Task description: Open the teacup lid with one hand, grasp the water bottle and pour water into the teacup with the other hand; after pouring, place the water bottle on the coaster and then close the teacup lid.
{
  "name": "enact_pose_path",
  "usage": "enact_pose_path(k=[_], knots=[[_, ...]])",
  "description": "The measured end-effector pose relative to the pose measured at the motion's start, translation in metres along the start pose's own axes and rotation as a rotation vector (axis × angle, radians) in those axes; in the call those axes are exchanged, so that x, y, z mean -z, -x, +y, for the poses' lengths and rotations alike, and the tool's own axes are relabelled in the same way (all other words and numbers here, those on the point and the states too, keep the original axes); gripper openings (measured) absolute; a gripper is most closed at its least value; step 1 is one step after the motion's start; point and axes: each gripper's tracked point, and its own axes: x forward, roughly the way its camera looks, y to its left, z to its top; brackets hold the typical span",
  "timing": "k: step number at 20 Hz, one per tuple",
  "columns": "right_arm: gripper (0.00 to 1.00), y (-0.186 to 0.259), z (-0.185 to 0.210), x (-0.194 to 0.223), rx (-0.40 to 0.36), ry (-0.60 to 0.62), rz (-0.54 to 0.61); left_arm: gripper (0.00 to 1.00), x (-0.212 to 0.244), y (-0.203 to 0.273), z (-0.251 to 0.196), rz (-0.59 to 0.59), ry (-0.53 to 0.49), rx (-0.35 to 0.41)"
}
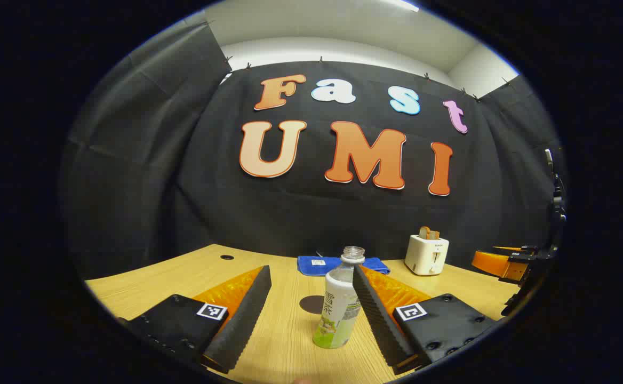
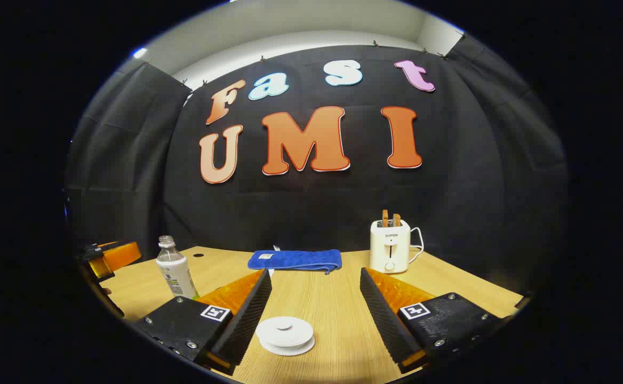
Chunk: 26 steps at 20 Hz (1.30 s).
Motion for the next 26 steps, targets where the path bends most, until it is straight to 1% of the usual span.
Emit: enact_pose_path(k=[3,17,23,26], knots=[[1.00,0.000,-0.001,-0.001,0.004,0.004,-0.004,0.99,-0.003,0.001,0.004,-0.003,-0.011,-0.015],[1.00,-0.004,-0.001,0.006,0.007,0.017,0.014,0.99,0.000,0.002,0.010,0.001,-0.006,-0.032],[1.00,-0.018,0.002,0.022,0.024,0.023,0.031,0.99,0.002,0.001,0.008,0.005,-0.023,-0.029],[1.00,-0.027,0.009,0.037,0.023,0.049,0.071,0.99,0.000,-0.004,0.008,0.003,-0.029,-0.029]])
